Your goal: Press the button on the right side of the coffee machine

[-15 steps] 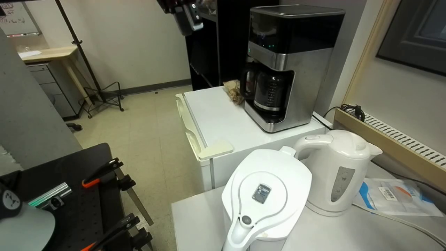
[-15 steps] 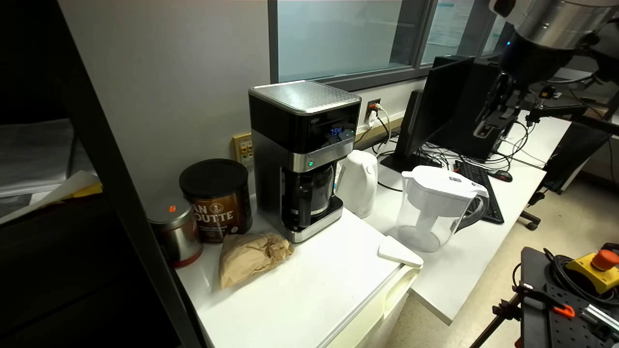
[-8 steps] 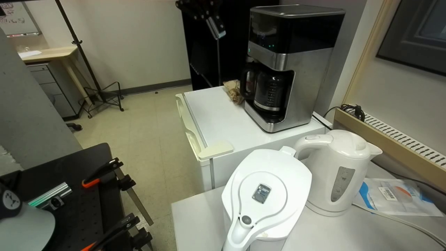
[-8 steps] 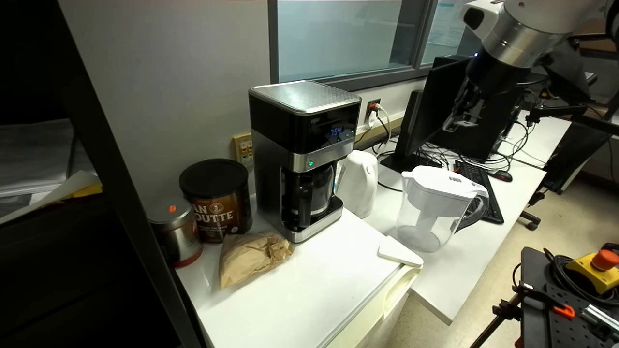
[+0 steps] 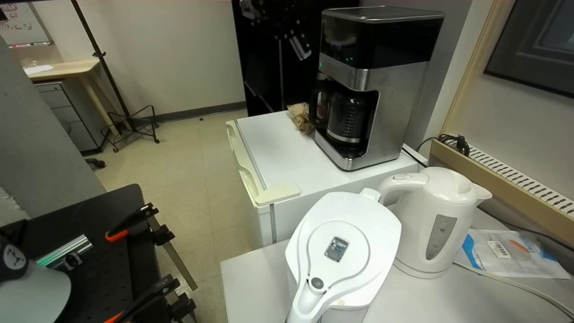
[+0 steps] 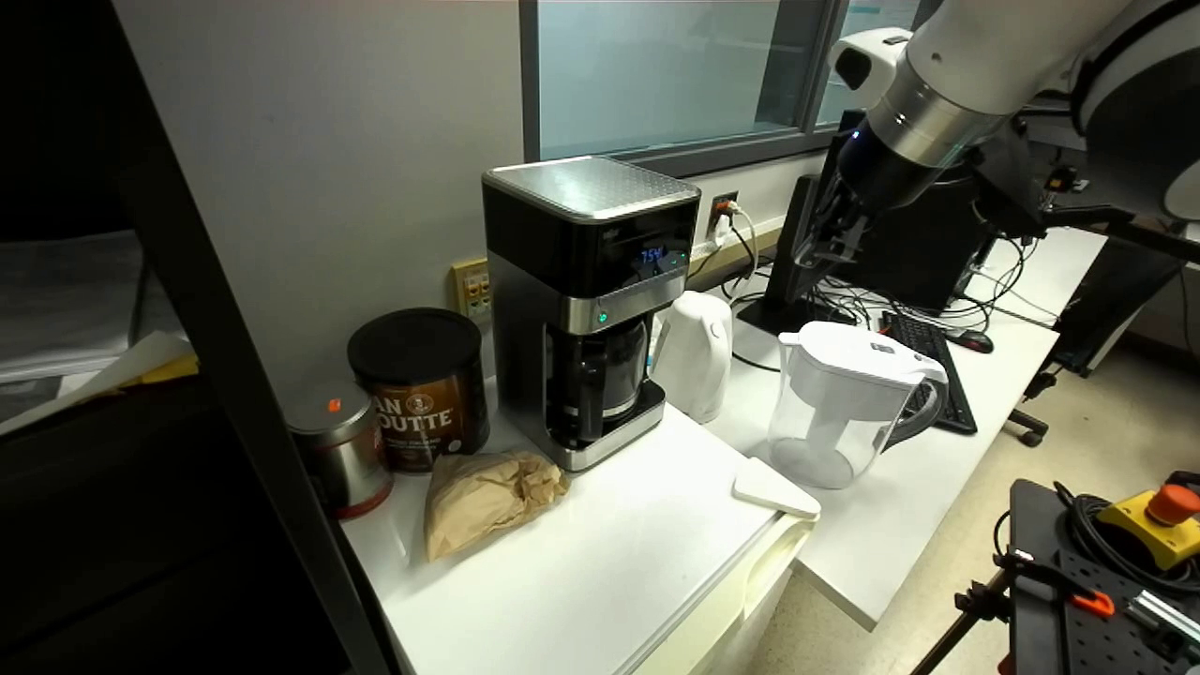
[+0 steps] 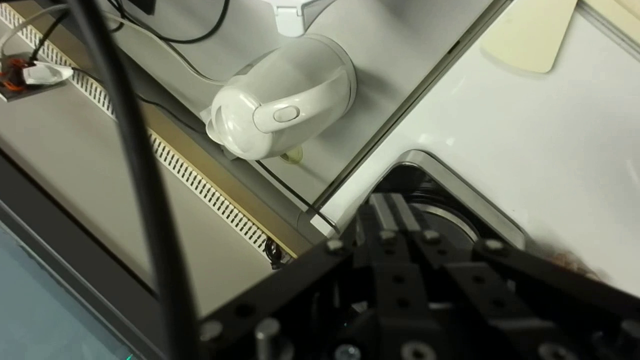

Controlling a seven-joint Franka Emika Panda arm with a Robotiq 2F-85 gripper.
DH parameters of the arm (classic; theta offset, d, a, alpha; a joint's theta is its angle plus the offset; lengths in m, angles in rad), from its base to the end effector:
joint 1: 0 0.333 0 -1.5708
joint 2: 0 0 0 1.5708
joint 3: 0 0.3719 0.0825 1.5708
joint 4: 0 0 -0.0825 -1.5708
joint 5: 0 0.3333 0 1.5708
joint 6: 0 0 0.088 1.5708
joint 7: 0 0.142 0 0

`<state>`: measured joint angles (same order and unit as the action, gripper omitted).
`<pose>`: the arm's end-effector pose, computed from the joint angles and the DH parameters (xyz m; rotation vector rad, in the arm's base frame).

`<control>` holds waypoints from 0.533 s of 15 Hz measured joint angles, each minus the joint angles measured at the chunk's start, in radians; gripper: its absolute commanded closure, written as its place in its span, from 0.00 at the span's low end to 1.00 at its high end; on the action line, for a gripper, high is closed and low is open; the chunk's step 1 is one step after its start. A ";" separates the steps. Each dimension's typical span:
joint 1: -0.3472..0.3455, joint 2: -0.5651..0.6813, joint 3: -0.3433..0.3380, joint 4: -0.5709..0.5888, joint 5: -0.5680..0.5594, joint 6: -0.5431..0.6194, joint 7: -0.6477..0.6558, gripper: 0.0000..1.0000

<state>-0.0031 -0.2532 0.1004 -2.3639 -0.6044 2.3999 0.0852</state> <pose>0.4422 0.0284 0.5067 2.5898 0.5346 0.4287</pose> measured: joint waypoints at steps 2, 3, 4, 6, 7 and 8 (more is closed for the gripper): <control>0.000 0.039 0.000 0.019 -0.013 0.032 0.017 1.00; 0.000 0.060 0.000 0.030 -0.021 0.047 0.024 1.00; 0.000 0.080 0.000 0.043 -0.029 0.060 0.034 1.00; 0.000 0.121 0.000 0.071 -0.045 0.079 0.054 1.00; 0.000 0.141 0.000 0.086 -0.054 0.085 0.063 1.00; 0.000 0.160 0.000 0.102 -0.063 0.089 0.075 1.00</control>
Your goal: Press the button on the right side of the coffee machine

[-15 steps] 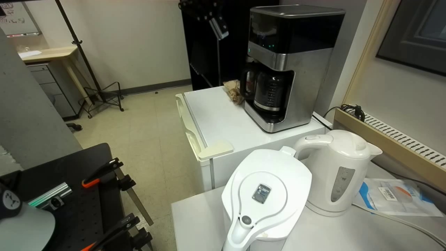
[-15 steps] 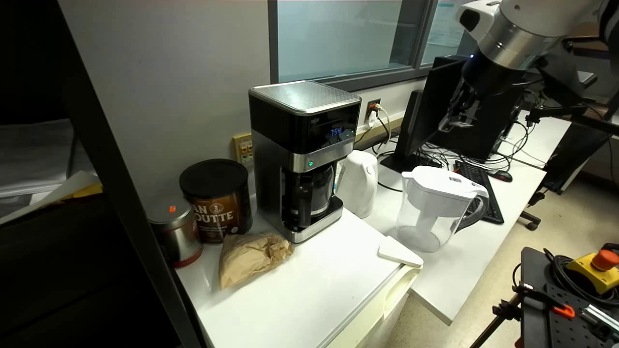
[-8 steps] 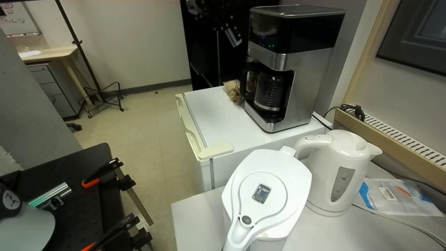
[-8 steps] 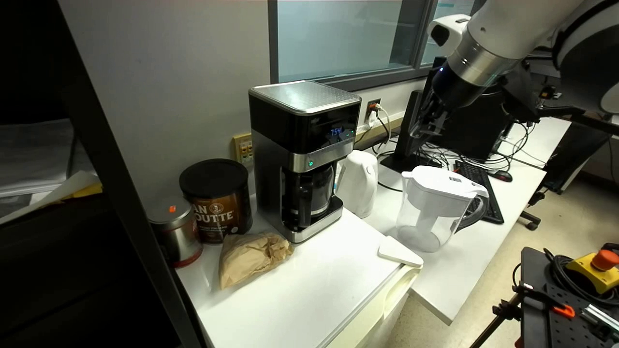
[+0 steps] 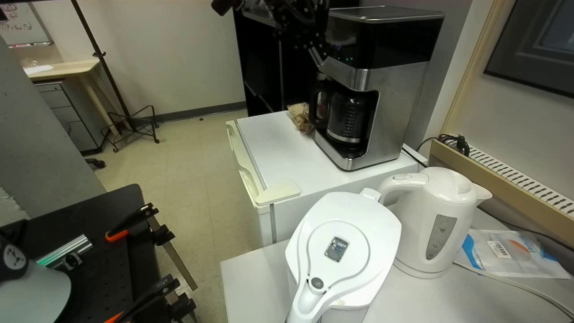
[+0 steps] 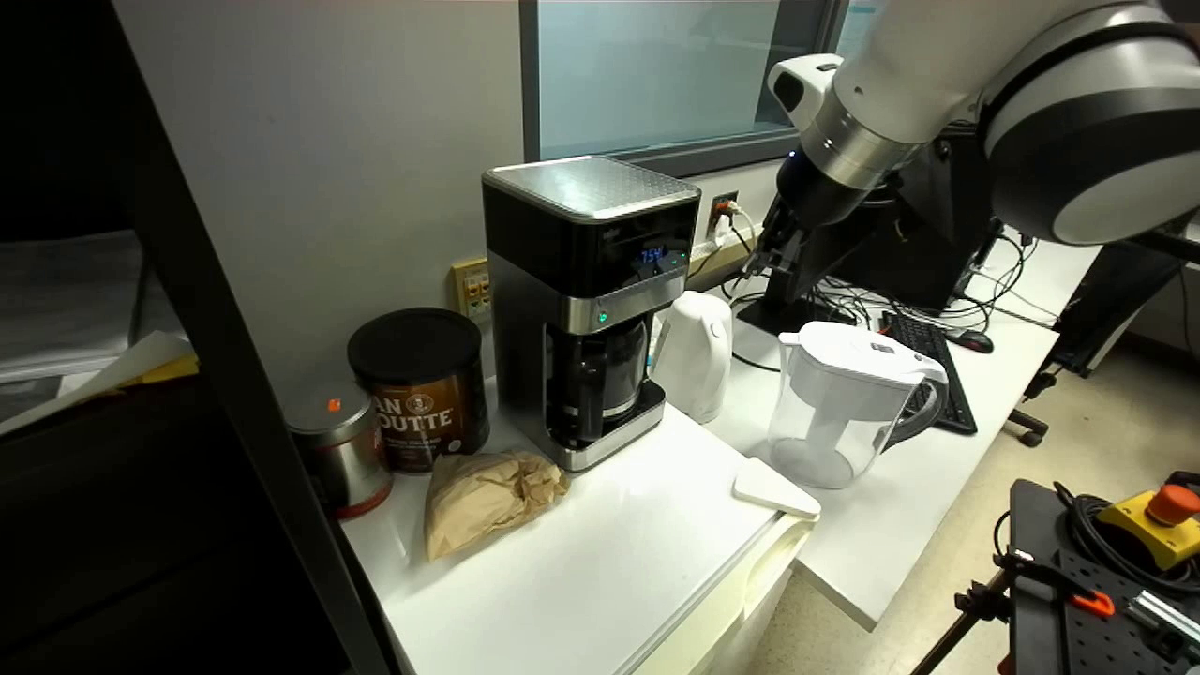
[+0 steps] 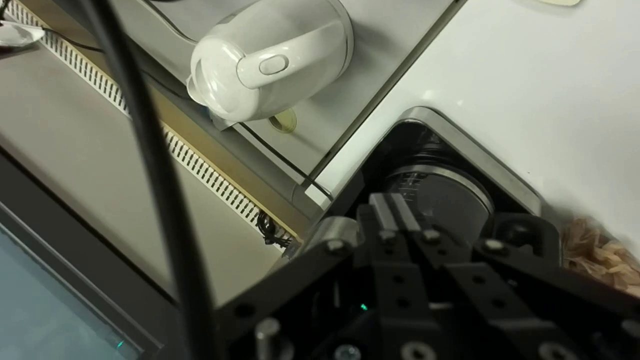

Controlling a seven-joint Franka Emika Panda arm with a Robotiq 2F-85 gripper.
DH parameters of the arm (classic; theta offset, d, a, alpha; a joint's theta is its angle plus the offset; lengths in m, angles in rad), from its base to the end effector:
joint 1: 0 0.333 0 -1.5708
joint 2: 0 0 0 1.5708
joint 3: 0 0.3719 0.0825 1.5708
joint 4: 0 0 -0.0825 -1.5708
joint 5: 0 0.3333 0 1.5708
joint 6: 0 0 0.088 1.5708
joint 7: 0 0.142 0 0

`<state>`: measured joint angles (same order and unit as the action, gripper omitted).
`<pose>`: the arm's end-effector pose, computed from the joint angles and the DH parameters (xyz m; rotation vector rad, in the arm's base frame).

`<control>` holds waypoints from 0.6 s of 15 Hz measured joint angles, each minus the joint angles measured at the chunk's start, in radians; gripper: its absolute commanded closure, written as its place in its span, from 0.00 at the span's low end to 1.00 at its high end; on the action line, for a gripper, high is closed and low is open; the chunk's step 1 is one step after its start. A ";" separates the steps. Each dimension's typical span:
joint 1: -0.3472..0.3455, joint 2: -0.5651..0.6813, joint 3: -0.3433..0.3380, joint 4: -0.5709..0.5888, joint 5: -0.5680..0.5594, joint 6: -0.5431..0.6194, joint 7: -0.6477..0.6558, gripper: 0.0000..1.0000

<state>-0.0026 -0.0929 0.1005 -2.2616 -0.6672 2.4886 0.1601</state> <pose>0.4983 0.0400 0.4872 2.5939 0.5433 0.4950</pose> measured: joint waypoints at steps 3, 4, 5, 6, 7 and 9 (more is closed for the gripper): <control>0.004 0.059 0.000 0.051 -0.020 0.003 0.030 1.00; 0.007 0.079 0.000 0.068 -0.027 0.003 0.040 1.00; 0.009 0.097 0.000 0.083 -0.035 0.003 0.050 1.00; 0.011 0.115 -0.001 0.099 -0.043 0.003 0.060 1.00; 0.014 0.133 -0.002 0.113 -0.052 0.003 0.069 1.00; 0.021 0.166 -0.005 0.138 -0.066 0.004 0.085 1.00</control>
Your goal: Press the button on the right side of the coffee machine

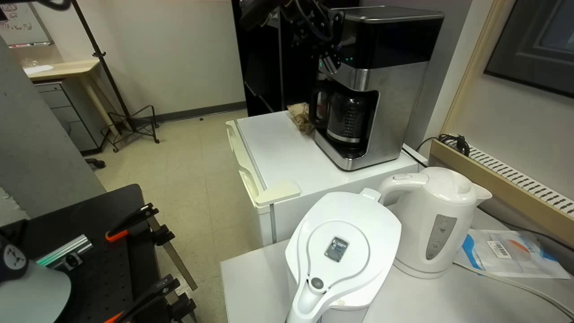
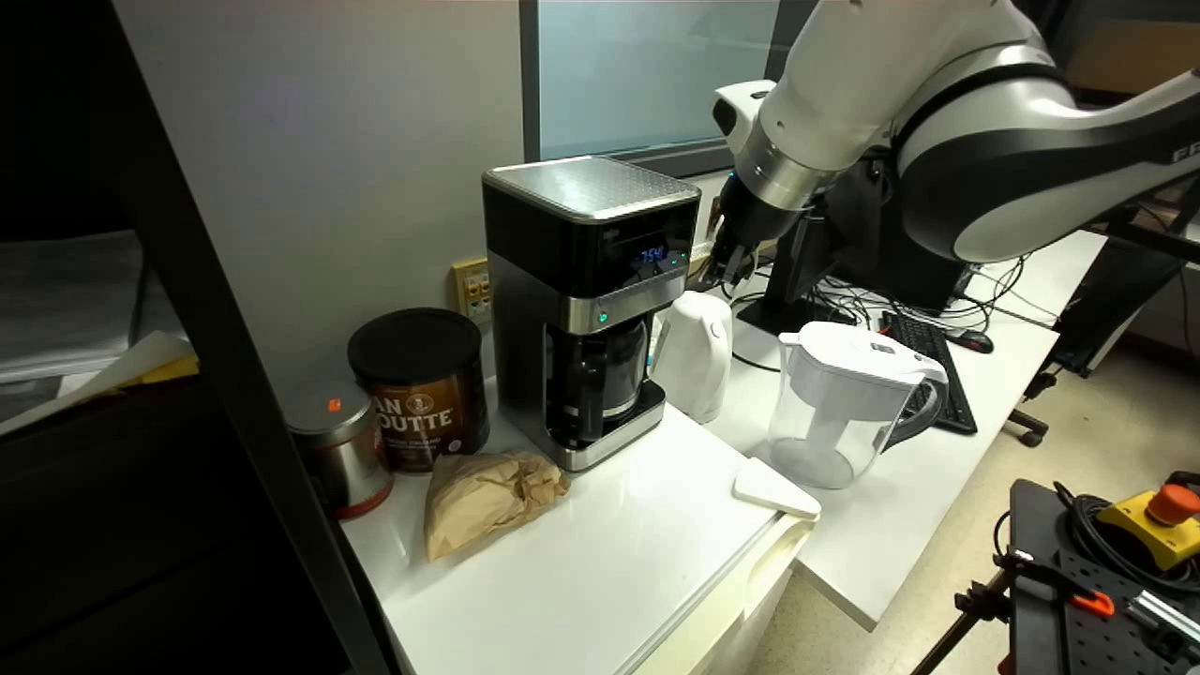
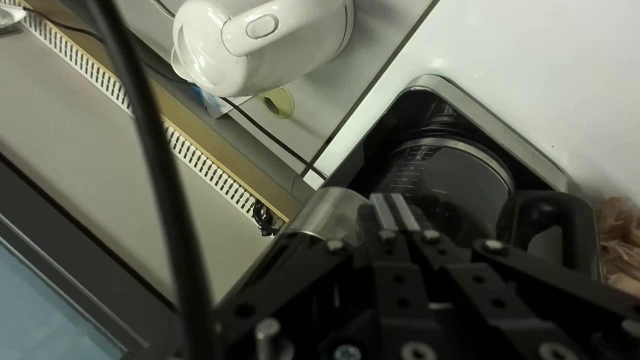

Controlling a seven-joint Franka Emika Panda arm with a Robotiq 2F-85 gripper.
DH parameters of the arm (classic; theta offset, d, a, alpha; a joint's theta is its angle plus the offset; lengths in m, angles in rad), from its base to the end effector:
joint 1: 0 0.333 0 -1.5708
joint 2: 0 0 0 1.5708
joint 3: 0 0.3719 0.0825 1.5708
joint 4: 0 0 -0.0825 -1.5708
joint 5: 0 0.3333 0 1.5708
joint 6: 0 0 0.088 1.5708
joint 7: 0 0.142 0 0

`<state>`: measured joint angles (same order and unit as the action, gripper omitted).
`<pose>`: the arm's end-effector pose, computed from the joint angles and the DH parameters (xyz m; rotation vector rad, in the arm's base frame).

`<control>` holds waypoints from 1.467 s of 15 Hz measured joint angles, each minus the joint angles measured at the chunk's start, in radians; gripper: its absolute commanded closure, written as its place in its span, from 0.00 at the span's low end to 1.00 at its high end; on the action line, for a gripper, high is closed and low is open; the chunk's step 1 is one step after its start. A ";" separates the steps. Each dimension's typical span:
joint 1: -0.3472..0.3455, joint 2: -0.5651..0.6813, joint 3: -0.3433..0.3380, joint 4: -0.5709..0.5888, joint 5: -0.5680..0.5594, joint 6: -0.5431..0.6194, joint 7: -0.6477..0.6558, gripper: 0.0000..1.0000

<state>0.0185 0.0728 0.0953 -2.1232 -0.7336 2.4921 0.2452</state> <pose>0.5535 0.0516 0.4630 2.5894 0.5204 0.5013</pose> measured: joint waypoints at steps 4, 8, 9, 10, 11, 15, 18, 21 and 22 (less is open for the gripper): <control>0.018 0.052 -0.013 0.044 -0.024 0.002 0.027 1.00; 0.033 0.087 -0.027 0.079 -0.030 0.003 0.037 1.00; 0.037 0.089 -0.030 0.079 -0.030 0.003 0.040 1.00; 0.040 0.091 -0.034 0.080 -0.030 0.003 0.044 1.00; 0.042 0.095 -0.036 0.083 -0.030 0.004 0.048 1.00; 0.048 0.098 -0.042 0.085 -0.030 0.003 0.052 1.00; 0.050 0.097 -0.044 0.082 -0.032 0.004 0.050 1.00; 0.051 0.076 -0.044 0.059 -0.063 0.006 0.038 1.00; 0.051 0.057 -0.044 0.039 -0.076 0.007 0.028 1.00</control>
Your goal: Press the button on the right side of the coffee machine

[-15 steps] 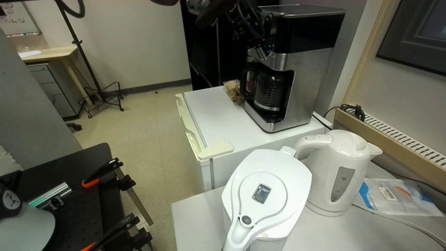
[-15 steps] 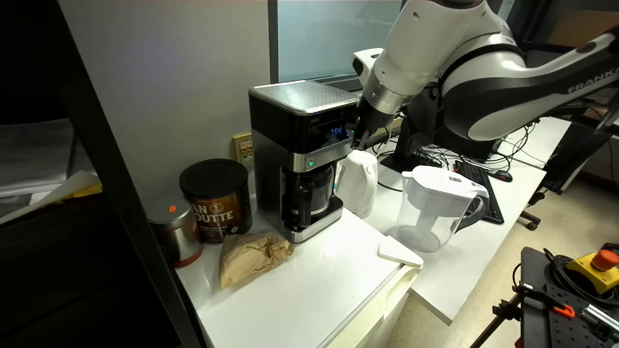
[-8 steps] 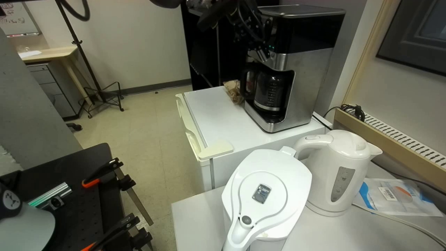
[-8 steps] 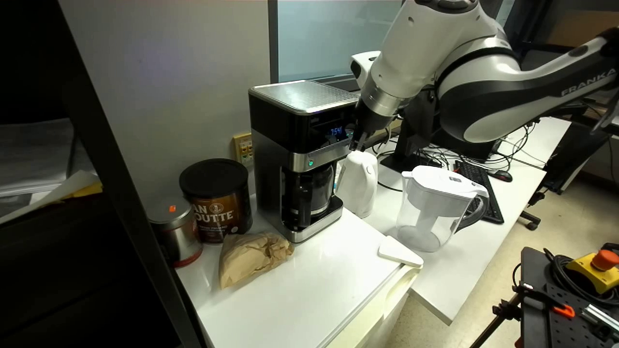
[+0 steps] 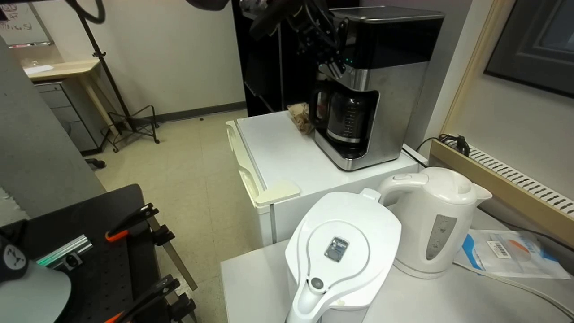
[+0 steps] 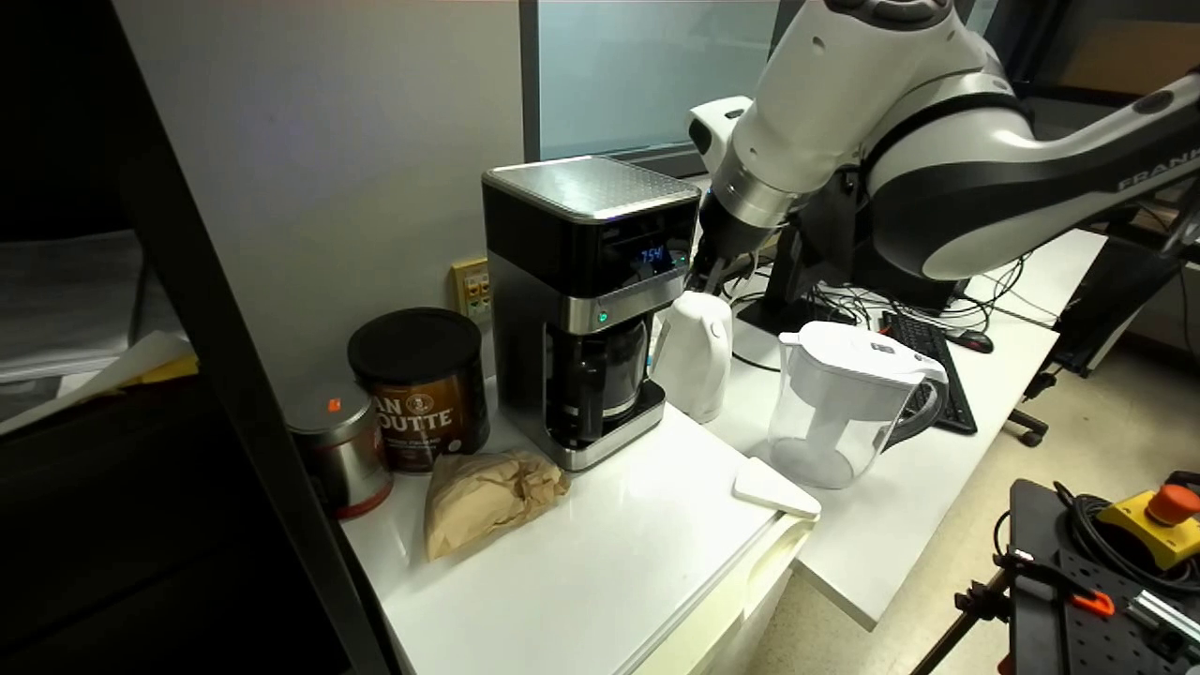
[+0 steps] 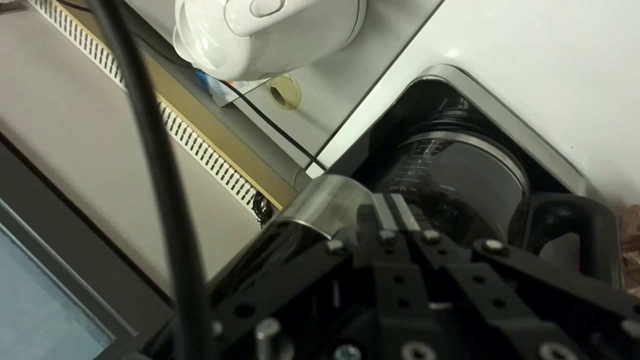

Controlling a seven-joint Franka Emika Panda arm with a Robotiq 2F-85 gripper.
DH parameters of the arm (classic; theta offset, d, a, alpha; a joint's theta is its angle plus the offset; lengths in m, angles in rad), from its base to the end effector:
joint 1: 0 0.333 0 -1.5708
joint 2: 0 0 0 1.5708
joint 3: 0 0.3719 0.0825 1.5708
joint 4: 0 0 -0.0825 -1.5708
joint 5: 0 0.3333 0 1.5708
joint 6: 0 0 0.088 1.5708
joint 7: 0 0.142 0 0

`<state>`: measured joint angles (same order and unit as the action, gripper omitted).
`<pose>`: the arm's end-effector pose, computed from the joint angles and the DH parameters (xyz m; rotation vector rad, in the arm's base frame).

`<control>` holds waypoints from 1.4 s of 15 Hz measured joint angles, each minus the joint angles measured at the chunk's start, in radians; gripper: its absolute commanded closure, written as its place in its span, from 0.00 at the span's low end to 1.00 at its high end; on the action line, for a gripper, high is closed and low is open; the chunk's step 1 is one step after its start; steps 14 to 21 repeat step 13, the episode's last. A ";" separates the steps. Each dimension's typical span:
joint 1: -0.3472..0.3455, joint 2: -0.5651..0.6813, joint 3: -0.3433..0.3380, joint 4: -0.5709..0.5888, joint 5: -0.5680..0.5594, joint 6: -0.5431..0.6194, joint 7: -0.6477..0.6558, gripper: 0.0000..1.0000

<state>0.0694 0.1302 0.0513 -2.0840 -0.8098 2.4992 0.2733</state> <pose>0.5705 0.0575 0.4492 2.5377 0.5674 0.4993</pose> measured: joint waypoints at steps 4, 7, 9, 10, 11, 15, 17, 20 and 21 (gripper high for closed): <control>-0.002 -0.121 0.000 -0.127 -0.030 0.032 -0.064 1.00; -0.009 -0.232 0.000 -0.238 -0.030 0.071 -0.138 1.00; -0.017 -0.302 -0.001 -0.306 -0.031 0.098 -0.189 1.00; -0.020 -0.336 -0.003 -0.339 -0.031 0.111 -0.216 1.00; -0.023 -0.367 -0.005 -0.369 -0.031 0.125 -0.244 1.00; -0.028 -0.426 -0.012 -0.423 -0.031 0.151 -0.300 1.00; -0.028 -0.426 -0.012 -0.423 -0.031 0.151 -0.300 1.00; -0.028 -0.426 -0.012 -0.423 -0.031 0.151 -0.300 1.00; -0.028 -0.426 -0.012 -0.423 -0.031 0.151 -0.300 1.00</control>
